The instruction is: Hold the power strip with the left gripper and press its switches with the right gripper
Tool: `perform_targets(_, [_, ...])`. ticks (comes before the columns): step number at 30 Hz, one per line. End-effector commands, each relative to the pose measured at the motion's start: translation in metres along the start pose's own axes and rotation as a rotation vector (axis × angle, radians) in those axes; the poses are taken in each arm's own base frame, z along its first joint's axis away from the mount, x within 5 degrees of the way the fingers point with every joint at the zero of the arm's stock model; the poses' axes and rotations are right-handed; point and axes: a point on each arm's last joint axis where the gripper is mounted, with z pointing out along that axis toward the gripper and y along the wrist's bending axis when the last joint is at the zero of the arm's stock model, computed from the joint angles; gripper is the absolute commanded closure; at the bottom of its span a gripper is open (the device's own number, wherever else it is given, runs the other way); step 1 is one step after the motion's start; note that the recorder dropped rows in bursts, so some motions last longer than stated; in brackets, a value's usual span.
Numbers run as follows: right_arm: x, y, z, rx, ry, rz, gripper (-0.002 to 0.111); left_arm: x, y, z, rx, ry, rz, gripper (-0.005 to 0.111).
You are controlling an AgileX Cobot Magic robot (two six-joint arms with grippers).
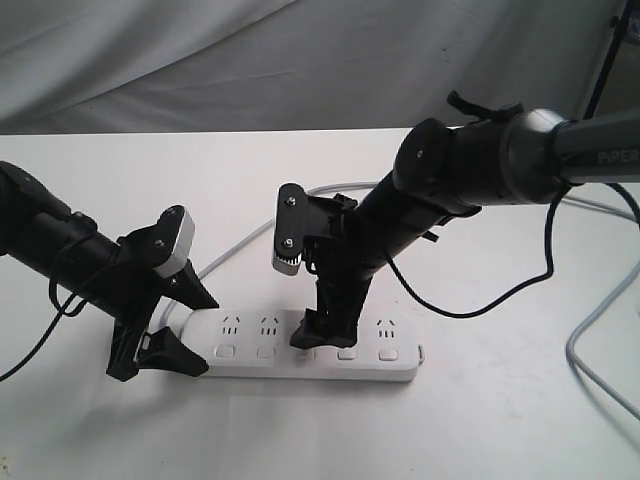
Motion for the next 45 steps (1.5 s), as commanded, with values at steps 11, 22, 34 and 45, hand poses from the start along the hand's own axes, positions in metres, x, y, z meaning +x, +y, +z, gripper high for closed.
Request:
perform_targets(11, [0.012,0.002,0.012,-0.034,0.055,-0.026,0.003,-0.001,-0.001,0.002,0.000,-0.001,-0.002,0.093])
perform_targets(22, [0.021,0.004,0.020,-0.070,0.106,-0.050,0.003,-0.001,-0.001,0.002,0.000,-0.001,-0.002,0.093])
perform_targets(34, [0.019,0.003,0.016,-0.061,0.108,-0.044,0.003,-0.001,-0.001,0.002,0.000,-0.001,-0.002,0.093])
perform_targets(45, [-0.005,0.001,-0.018,0.001,0.004,-0.006,0.003,-0.001,-0.001,0.002,0.000,-0.001,-0.002,0.093])
